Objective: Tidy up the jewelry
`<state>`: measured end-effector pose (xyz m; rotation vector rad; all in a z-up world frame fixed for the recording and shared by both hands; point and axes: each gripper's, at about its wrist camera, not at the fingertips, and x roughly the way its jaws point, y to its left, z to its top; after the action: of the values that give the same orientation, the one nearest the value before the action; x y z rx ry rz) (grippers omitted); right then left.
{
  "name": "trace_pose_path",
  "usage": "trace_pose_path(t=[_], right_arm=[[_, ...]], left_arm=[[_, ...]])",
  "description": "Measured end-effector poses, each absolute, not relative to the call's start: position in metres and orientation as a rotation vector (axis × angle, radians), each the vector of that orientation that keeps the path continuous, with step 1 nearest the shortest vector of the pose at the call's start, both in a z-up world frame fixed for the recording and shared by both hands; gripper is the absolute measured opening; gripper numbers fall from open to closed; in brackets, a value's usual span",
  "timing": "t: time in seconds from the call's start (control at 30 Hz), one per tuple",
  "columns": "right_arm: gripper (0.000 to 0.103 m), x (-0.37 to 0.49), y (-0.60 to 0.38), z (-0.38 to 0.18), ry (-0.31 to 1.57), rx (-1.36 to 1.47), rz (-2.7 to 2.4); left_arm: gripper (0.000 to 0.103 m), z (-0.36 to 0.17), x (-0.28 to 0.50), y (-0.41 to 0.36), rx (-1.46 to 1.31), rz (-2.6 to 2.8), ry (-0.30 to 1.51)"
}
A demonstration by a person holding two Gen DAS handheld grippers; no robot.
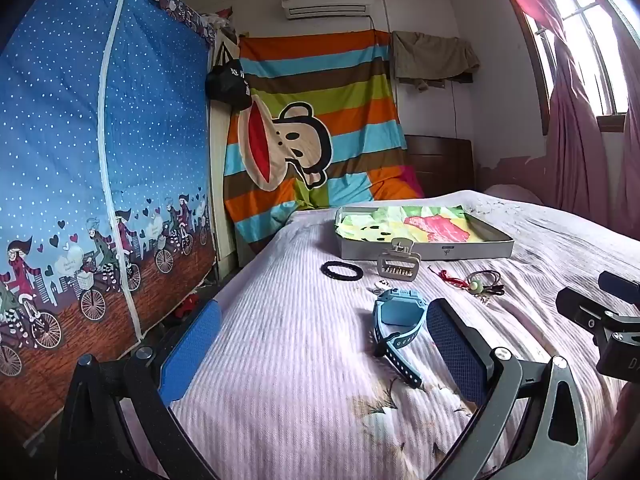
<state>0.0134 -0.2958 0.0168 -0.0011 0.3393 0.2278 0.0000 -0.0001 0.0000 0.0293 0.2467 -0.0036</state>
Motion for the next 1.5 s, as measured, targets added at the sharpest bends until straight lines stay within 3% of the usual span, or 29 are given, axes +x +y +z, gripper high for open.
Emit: trace_pose_path(t=[1.5], right_arm=[[0.103,0.0122,-0.2985,0.0174,0.337,0.007,0.230]], left_arm=[[0.101,0.0014,-0.0014,0.0060,0.006,0.001,0.246]])
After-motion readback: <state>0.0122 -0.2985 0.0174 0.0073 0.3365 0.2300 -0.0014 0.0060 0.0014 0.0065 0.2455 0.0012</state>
